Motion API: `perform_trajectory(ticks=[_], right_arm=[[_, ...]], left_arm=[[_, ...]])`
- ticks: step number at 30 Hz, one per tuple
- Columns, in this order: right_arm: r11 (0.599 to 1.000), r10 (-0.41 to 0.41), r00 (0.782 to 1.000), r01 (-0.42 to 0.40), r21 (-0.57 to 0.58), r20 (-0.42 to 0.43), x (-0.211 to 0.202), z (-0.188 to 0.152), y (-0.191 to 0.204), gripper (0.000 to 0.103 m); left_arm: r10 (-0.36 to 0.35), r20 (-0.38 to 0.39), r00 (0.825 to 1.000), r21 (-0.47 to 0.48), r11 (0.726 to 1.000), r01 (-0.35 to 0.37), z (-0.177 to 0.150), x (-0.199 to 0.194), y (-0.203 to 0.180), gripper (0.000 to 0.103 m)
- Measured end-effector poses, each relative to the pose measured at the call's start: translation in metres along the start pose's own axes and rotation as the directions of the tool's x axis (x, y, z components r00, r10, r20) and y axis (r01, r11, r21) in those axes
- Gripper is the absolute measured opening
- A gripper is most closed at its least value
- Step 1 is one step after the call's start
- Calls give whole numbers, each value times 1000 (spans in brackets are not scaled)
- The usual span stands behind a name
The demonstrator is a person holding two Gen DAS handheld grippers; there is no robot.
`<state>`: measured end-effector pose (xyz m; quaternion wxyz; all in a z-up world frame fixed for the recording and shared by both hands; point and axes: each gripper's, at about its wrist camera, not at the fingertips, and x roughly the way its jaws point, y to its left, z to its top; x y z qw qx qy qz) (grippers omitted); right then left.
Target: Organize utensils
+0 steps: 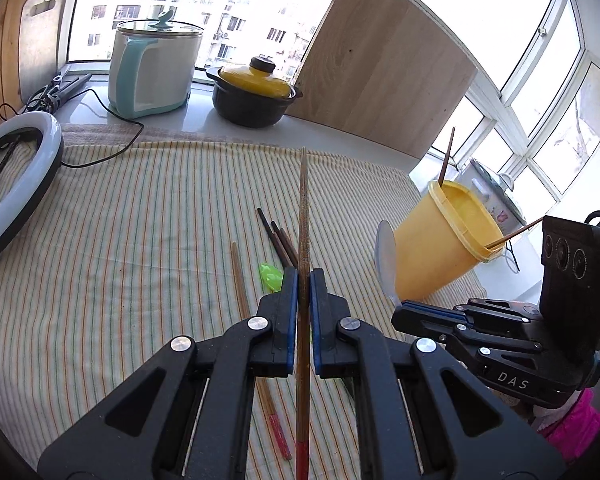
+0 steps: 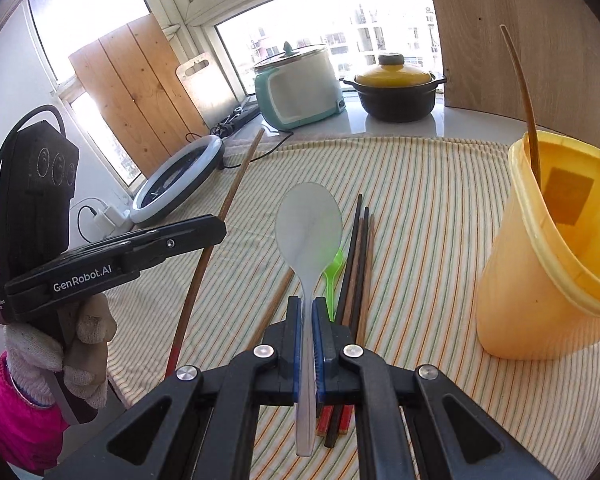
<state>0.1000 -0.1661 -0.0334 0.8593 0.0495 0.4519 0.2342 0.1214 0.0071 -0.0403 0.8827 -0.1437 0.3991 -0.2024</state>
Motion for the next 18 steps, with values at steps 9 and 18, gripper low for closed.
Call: perform_trajectory(ticks=[9, 18], right_arm=[[998, -54, 991, 50, 35, 124, -49, 12, -25, 3], [992, -114, 969, 99, 77, 217, -99, 25, -53, 3]], left_arm=[[-82, 64, 995, 62, 995, 78, 24, -5, -44, 4], [-157, 94, 983, 106, 984, 147, 49, 2, -88, 4]])
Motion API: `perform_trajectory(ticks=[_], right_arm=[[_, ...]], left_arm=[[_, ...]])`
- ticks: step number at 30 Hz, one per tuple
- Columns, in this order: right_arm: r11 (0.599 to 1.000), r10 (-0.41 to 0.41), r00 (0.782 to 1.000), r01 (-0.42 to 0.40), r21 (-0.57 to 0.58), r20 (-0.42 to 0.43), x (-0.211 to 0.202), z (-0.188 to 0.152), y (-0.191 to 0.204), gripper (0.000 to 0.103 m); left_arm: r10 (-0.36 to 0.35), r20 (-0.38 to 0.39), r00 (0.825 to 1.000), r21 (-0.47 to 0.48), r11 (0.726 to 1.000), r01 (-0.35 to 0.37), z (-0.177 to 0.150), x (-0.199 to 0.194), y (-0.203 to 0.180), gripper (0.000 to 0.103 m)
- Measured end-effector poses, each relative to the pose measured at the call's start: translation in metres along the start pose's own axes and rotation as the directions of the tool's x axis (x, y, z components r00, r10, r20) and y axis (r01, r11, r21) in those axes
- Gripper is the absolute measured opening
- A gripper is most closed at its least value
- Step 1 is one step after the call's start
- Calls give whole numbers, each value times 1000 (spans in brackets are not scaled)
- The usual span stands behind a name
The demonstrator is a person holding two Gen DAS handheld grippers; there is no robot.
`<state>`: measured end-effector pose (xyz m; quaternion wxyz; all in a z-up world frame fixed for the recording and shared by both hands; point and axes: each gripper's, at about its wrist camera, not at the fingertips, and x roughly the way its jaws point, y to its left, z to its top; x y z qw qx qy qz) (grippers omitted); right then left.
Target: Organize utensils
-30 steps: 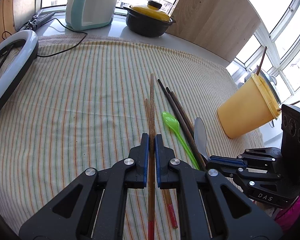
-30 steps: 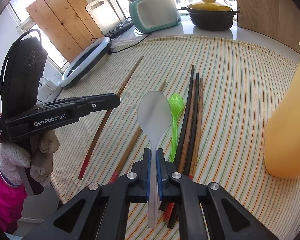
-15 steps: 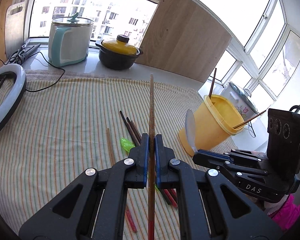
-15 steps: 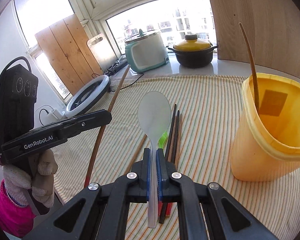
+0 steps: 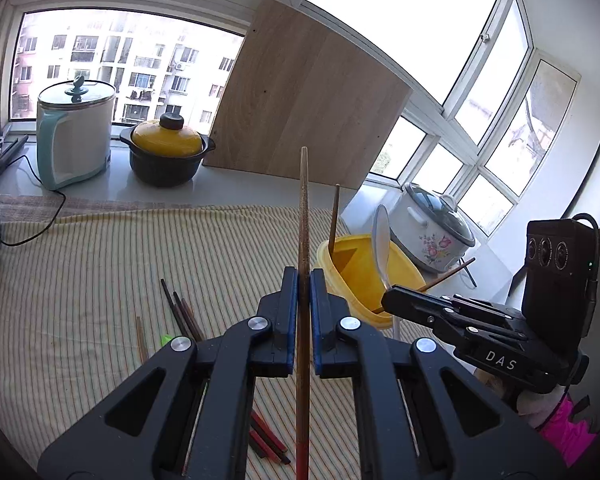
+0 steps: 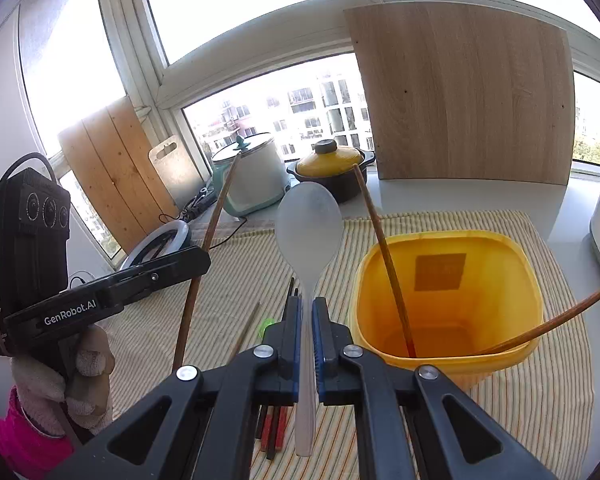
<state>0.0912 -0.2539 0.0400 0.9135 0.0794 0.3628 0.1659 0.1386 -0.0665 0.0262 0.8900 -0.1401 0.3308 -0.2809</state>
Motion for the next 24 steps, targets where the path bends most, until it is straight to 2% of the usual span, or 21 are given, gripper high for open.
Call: perform_trajectory(ticks=[11, 24], right_arm=[[996, -76, 995, 73, 47, 59, -23, 21, -38, 3], [981, -176, 979, 167, 94, 104, -23, 43, -74, 3]], left_arm=[[-24, 26, 999, 55, 998, 23, 33, 37, -39, 4], [-50, 56, 997, 93, 995, 45, 65, 83, -76, 4]])
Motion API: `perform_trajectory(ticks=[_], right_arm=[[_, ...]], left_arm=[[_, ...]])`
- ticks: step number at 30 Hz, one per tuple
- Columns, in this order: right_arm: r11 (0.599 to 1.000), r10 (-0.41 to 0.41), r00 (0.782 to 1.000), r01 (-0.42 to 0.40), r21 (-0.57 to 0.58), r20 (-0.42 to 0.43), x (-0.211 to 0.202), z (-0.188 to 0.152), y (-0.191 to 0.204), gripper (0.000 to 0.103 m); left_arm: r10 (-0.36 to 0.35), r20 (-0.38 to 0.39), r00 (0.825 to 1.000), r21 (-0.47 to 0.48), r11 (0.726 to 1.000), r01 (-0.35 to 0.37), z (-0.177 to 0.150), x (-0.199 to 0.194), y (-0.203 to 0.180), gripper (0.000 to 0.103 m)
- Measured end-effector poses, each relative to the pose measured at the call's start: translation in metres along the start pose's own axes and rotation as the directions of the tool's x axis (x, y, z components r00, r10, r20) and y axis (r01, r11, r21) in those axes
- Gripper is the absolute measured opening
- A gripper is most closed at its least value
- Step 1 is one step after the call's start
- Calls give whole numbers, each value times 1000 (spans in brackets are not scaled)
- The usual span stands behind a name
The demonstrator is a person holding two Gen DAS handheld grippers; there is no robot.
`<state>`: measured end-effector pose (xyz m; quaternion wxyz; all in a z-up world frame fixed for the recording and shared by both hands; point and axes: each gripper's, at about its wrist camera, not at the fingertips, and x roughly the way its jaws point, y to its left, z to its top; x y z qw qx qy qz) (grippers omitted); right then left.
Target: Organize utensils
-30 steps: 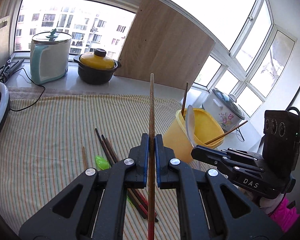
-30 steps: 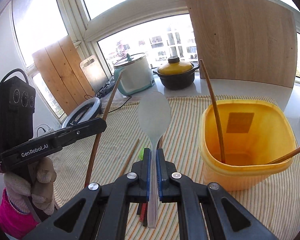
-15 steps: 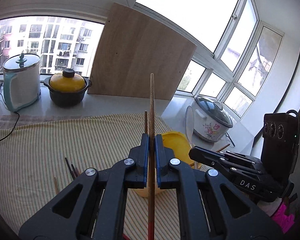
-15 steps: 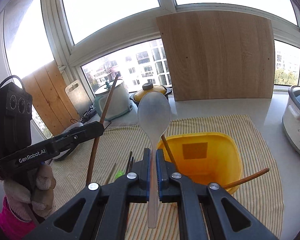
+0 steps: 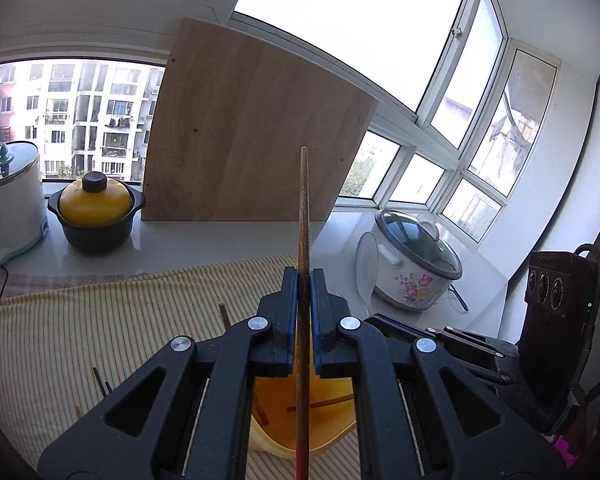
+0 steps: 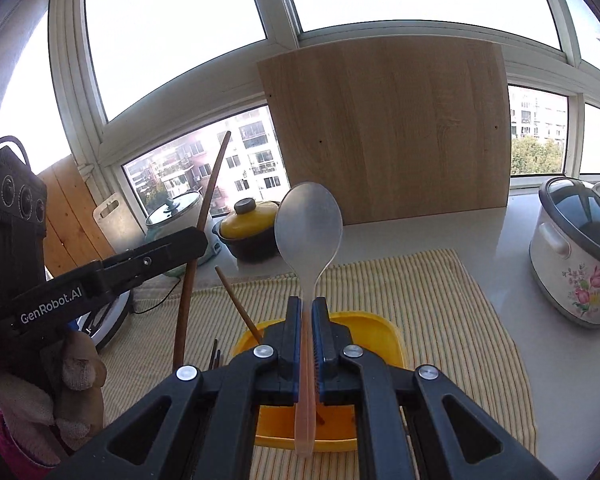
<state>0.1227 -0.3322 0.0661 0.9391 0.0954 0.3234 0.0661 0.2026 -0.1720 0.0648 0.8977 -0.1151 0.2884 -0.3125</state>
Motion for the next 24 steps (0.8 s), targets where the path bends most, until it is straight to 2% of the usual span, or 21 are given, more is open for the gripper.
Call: perform_trajectory(ticks=[8, 24], right_arm=[[1000, -28, 1000, 28, 5, -3, 19, -1, -3, 3], [996, -85, 996, 85, -13, -12, 33, -10, -6, 3]], left_arm=[[4, -4, 1000, -25, 1000, -4, -1, 24, 1, 4], [56, 8, 998, 26, 998, -56, -14, 43, -4, 4]])
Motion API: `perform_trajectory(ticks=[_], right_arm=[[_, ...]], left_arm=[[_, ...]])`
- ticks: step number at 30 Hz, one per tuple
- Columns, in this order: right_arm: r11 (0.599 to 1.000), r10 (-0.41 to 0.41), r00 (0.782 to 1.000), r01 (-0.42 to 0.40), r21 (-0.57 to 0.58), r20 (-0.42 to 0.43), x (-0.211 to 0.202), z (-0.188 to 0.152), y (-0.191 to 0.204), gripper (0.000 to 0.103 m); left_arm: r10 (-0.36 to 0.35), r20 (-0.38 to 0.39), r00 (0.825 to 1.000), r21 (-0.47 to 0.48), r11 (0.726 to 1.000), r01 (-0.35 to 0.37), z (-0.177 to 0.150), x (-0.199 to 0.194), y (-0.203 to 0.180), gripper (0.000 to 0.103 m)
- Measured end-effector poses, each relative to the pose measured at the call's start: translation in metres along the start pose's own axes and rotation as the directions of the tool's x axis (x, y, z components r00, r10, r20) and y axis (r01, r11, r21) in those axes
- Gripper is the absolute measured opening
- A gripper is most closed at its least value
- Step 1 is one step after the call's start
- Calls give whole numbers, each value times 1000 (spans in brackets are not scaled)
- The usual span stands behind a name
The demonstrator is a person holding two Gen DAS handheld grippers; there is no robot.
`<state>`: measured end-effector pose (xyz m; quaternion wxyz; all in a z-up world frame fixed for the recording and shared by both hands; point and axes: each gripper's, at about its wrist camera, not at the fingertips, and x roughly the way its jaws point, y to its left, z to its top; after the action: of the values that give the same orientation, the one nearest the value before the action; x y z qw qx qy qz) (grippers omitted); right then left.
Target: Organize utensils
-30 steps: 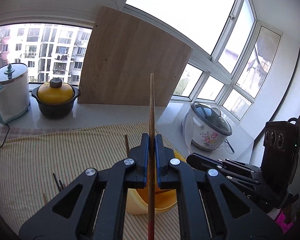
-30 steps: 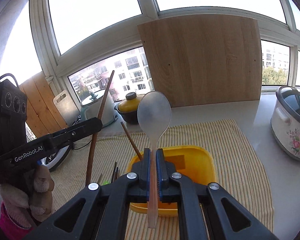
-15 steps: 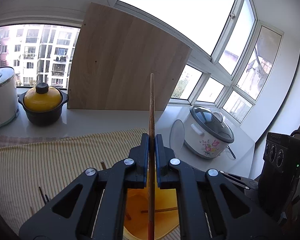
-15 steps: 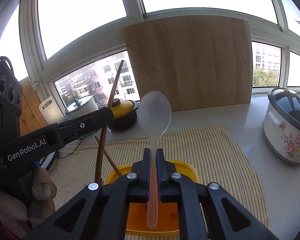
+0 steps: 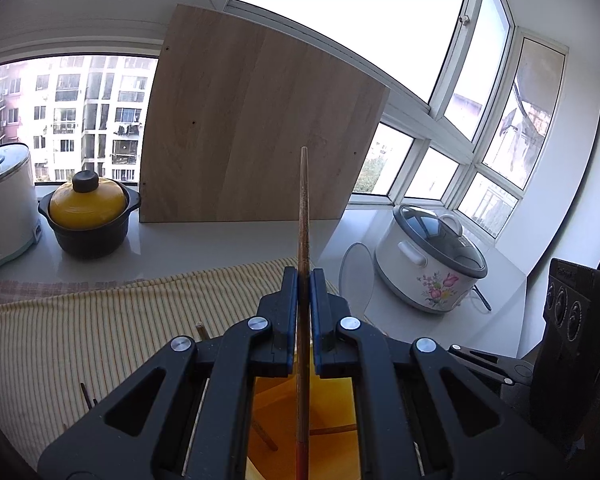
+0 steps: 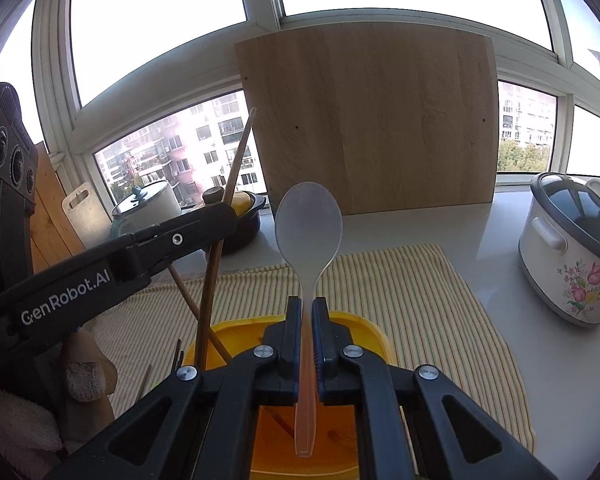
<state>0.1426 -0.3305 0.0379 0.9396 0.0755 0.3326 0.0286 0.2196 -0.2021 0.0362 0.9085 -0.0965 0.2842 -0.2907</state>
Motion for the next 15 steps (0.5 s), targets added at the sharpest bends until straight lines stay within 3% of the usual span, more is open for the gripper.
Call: perform_trajectory(ticks=[15], right_arm=[[1000, -3, 1000, 3, 27, -13, -8, -12, -9, 4]], left_arm=[[-20, -35, 999, 18, 1000, 20, -14, -14, 0, 4]])
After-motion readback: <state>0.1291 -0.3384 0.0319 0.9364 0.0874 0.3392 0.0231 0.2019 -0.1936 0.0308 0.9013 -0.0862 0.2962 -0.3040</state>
